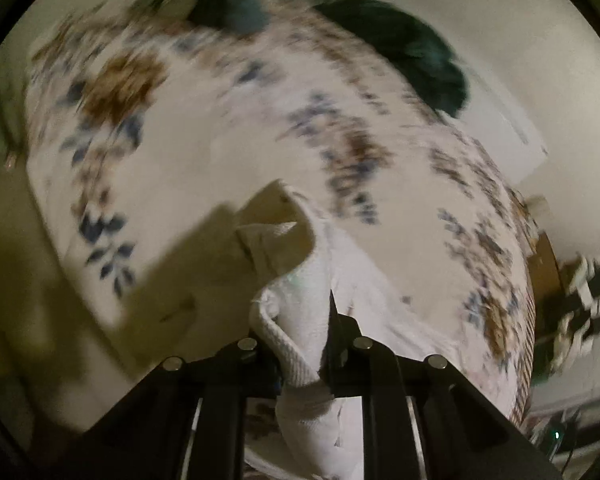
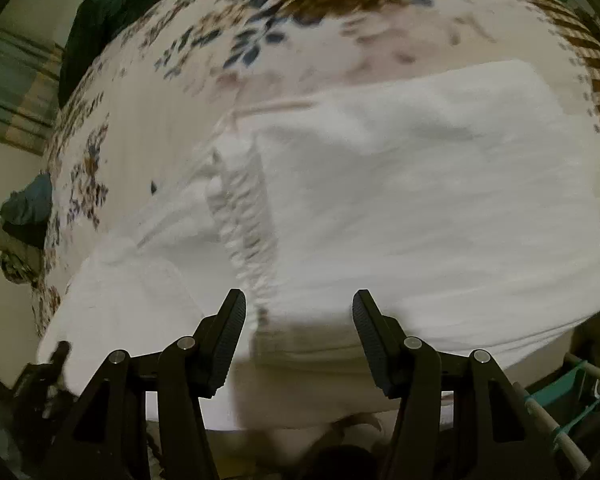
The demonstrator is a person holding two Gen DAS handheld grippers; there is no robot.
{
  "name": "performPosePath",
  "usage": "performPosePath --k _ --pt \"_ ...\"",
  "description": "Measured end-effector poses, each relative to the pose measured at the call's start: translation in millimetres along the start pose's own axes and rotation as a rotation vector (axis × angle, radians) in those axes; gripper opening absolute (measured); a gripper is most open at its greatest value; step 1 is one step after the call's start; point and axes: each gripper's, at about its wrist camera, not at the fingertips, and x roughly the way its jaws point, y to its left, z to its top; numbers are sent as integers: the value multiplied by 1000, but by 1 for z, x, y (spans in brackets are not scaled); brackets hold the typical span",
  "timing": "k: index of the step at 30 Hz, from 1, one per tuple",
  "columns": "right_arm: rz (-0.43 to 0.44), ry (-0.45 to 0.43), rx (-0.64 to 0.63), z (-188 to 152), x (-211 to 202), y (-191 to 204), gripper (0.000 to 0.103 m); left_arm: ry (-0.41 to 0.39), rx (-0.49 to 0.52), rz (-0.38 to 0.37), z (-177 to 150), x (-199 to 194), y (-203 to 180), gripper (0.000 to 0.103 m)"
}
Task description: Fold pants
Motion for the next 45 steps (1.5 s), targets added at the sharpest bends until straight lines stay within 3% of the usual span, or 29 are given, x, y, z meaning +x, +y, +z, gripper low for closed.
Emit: performPosePath --k 8,12,16,17,20,23,25,27,28,30,31,32,33,36,38,40,45 --pt "25 -65 100 18 -51 -73 58 -88 244 -114 -24 -56 -121 11" --pt "19 -110 171 27 -81 -126 58 -75 400 -210 -72 -71 -194 11" --pt "1 -146 249 28 -106 -179 58 24 535 -306 -140 -66 -252 11" --pt "-12 -157 276 26 -114 -200 58 81 572 -338 -166 -56 -266 11" --pt "-41 -173 336 19 -129 -244 58 167 671 -352 -223 -33 -290 11" --pt "-72 -183 409 8 -141 -289 58 227 778 -325 -276 -6 -306 11" --pt "-93 -183 446 1 -148 -315 58 293 847 -270 -306 16 -314 12" --pt "-111 -170 475 -6 -152 -339 58 386 865 -222 -320 33 -317 15" --pt "-119 -161 483 -7 -152 -344 59 421 857 -210 -324 37 -318 22" --pt "-112 -140 495 -8 -150 -354 64 496 800 -254 -326 37 -313 34" --pt "-93 -132 502 -8 -148 -359 65 501 780 -271 -322 31 -314 53" --pt "-82 -129 505 -8 -148 -362 68 500 771 -287 -317 25 -314 79" --pt "-65 -128 505 -7 -147 -364 69 504 762 -307 -310 17 -315 88" --pt "-8 -130 487 3 -147 -360 74 516 720 -350 -288 -3 -306 91" --pt "50 -129 464 15 -145 -350 76 498 694 -327 -264 -13 -285 91" --pt "136 -121 420 33 -139 -331 77 468 673 -264 -242 -15 -259 91" --pt "257 -63 261 84 -103 -275 78 409 593 -72 -191 1 -192 91"
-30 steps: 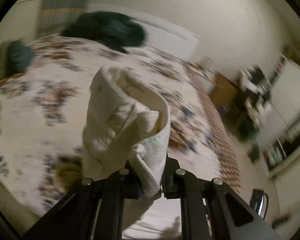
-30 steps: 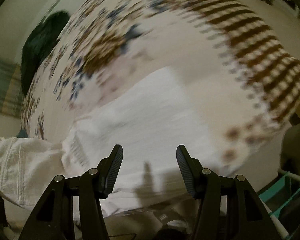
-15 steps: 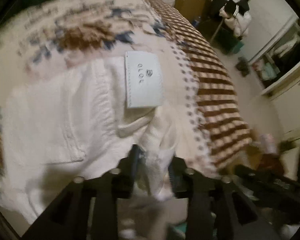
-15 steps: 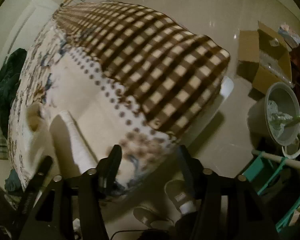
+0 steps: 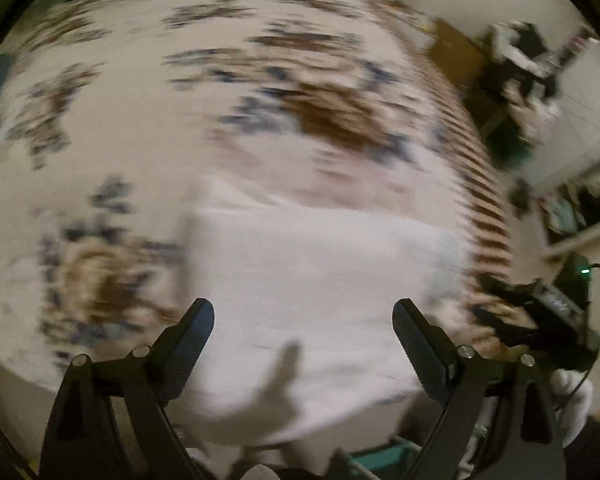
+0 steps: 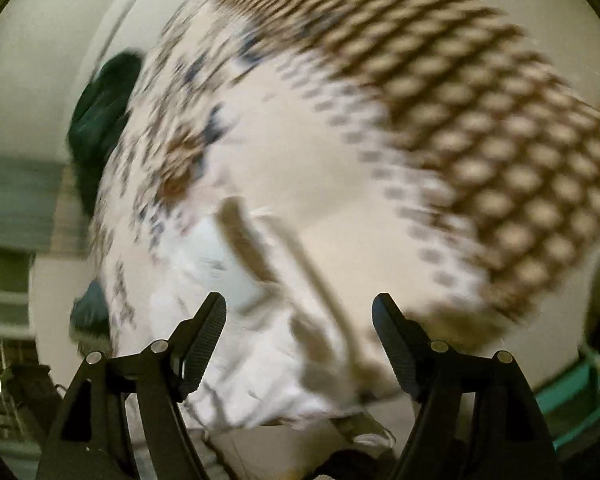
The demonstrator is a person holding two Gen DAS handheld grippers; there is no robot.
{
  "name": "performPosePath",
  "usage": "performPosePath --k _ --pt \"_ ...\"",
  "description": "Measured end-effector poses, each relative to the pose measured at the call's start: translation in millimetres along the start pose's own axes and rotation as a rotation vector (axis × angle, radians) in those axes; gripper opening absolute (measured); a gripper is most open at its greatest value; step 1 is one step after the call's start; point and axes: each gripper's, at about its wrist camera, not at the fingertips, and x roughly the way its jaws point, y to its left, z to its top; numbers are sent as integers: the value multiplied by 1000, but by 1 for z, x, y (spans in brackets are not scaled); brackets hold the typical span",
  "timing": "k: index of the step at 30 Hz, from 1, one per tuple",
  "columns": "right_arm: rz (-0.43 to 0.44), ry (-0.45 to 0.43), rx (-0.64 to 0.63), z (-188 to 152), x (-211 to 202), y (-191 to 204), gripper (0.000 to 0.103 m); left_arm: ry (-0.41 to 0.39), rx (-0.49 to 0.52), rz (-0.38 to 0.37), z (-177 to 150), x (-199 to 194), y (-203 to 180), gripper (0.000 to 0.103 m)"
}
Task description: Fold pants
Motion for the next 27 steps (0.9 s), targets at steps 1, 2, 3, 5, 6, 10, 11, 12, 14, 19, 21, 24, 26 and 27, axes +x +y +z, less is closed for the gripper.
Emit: performPosePath --k 1,2,3,5,6,10,11,12,14,19,21,24,26,27 --pt "13 16 -21 7 12 8 78 5 -26 32 3 2 16 91" --pt "18 36 -43 15 27 16 78 3 -40 45 3 3 25 91" --pt "13 58 -60 23 43 23 78 5 -54 66 5 6 35 91" --pt "59 118 -61 35 68 30 78 12 -63 89 7 12 46 91" --pt "63 132 -59 37 74 32 76 14 -67 94 8 15 49 91" --pt "46 113 -99 32 69 47 33 41 -112 89 11 29 59 91" --pt "43 106 -93 28 63 49 28 49 -123 79 12 34 60 91" --pt "35 96 -83 24 53 50 26 59 -130 72 13 39 60 91" --pt "17 57 -62 21 31 48 13 71 -137 60 16 46 59 91" --pt "-153 51 14 27 16 10 11 110 -134 54 25 72 56 91" --pt "-74 123 34 29 24 0 13 121 -129 48 29 81 56 91" --pt "35 145 13 25 20 1 50 123 -113 49 33 86 54 91" --pt "17 145 -18 20 19 -2 61 121 -112 50 34 87 54 91" --pt "45 171 -4 17 24 -6 61 122 -117 49 34 87 54 91"
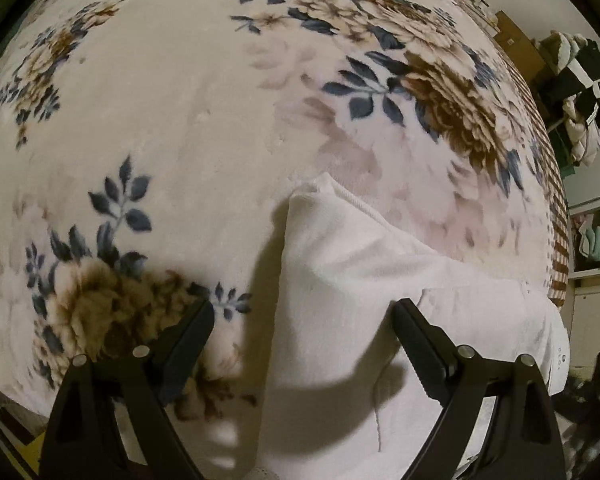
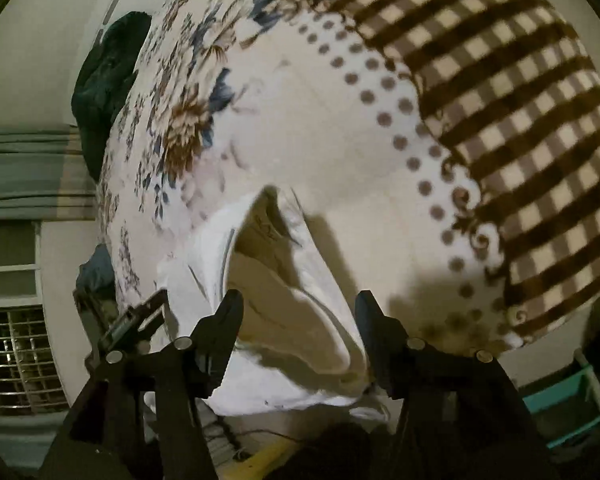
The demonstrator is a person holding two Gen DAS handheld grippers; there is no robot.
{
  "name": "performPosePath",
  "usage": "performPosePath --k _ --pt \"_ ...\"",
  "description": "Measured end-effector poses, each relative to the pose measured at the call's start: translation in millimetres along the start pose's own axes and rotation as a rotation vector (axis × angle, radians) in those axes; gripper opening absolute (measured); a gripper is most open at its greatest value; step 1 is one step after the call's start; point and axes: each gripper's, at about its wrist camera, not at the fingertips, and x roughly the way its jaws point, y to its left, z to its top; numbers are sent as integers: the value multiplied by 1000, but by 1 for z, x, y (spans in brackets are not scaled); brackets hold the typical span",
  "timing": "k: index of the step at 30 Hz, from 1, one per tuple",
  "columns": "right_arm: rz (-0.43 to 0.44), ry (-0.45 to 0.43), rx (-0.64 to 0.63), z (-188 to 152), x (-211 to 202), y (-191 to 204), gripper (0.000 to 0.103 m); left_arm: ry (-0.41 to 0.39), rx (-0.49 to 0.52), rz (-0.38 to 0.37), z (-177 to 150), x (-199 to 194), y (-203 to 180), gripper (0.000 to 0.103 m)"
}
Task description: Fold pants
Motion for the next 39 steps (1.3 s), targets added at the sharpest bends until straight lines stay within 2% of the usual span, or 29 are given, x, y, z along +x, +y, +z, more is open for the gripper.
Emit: performPosePath --k 3,6,13,14,16,18,19,20,22,25,27,29,34,35,36,37,38,39 --pt "21 35 47 -7 12 -14 61 4 -18 -7 -2 0 1 91" --pt "117 14 84 -16 9 -23 61 6 -32 -16 -2 1 3 91" --pt "200 -126 134 -24 -17 -42 61 1 -43 -20 -5 -2 3 91" --pt "201 -118 114 -23 -18 -41 61 -1 -44 -20 -5 -2 3 91" --pt "179 -42 53 -22 -7 -33 63 -4 -46 -19 -6 -2 3 91" --pt "95 29 -23 -22 12 -24 63 -7 -47 -17 -8 -3 4 91" --pt "73 41 -42 -23 18 -20 48 -6 -46 -15 -8 -4 3 91" --pt "59 39 -73 -26 21 -14 10 -6 -42 -14 -9 -5 3 91" --pt "-8 10 -100 -26 20 -3 10 -8 -35 -11 -10 -8 4 91" --pt "-1 -25 -12 -32 -1 2 9 -4 -18 -14 -12 -12 3 91" --pt "12 -57 14 -41 -23 8 9 -1 -15 -18 -13 -13 5 91" --pt "-12 -34 19 -48 -25 5 9 4 -23 -22 -13 -12 6 91" --pt "-125 132 80 -53 12 -29 12 11 -32 -22 -12 -10 4 91" --pt "-122 127 69 -46 12 -28 17 8 -30 -25 -11 -11 4 91" --pt "-126 103 42 -40 6 -23 19 4 -27 -27 -9 -12 4 91" --pt "-118 84 25 -35 2 -18 30 -1 -25 -29 -7 -13 5 91" --pt "-89 38 -3 -28 -10 -11 49 -3 -23 -30 -5 -12 5 91" --pt "-61 6 -14 -24 -17 -8 57 -5 -22 -31 -2 -11 5 91"
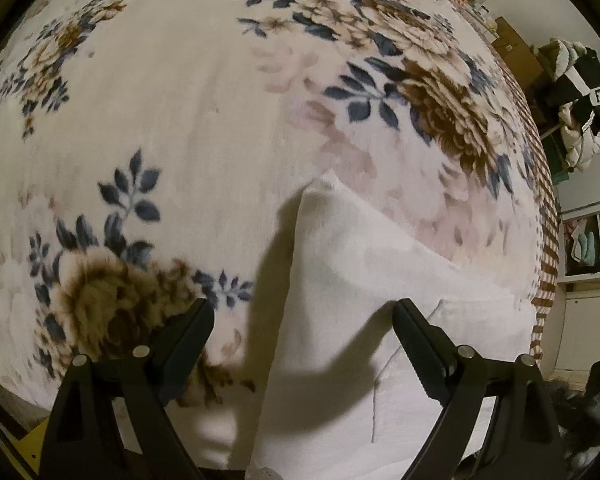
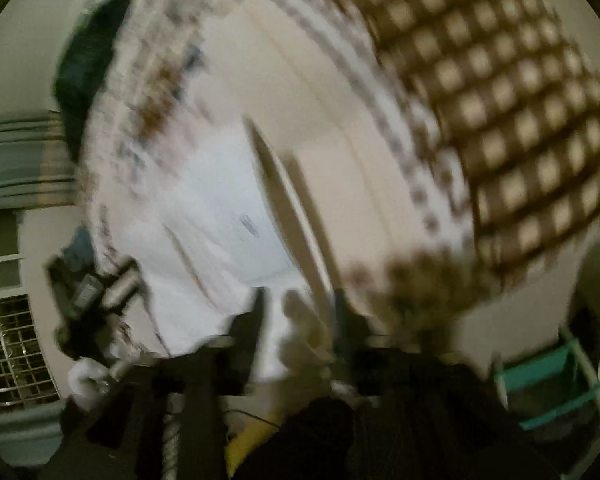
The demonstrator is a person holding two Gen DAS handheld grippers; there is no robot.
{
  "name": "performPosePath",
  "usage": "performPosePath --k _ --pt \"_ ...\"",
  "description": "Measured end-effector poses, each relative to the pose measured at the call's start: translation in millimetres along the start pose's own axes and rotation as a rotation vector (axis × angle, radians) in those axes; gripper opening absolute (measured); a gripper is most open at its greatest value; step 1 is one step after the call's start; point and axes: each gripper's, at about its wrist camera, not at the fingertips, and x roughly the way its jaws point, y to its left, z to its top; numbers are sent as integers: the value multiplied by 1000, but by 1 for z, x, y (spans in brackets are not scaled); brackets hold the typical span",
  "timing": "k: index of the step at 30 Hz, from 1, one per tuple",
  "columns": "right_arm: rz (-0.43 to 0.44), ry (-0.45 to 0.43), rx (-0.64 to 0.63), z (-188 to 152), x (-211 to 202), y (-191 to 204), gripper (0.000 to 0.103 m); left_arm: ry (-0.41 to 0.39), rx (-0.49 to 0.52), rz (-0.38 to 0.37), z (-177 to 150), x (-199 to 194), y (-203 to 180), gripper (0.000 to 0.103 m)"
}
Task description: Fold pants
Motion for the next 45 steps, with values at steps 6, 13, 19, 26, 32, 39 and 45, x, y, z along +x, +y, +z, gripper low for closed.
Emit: performPosePath --k 6,13,19,26,32,39,45 --pt "114 -32 -16 47 15 8 74 1 -8 -23 23 18 -1 91" --pt "103 81 -52 65 85 28 15 7 58 -43 44 39 -11 25" --pt "-13 -40 -120 54 58 54 6 17 -31 -94 46 28 -5 34" --pt "-71 -166 -78 57 11 42 6 -46 -88 -180 51 -17 -1 69" --pt "-141 -208 9 67 -5 8 6 28 -36 -135 45 23 -19 69" --pt "-198 -169 49 74 29 -17 6 19 26 -47 53 66 -28 63" --pt "-119 -106 104 73 27 -31 56 45 -55 -158 42 29 -13 63"
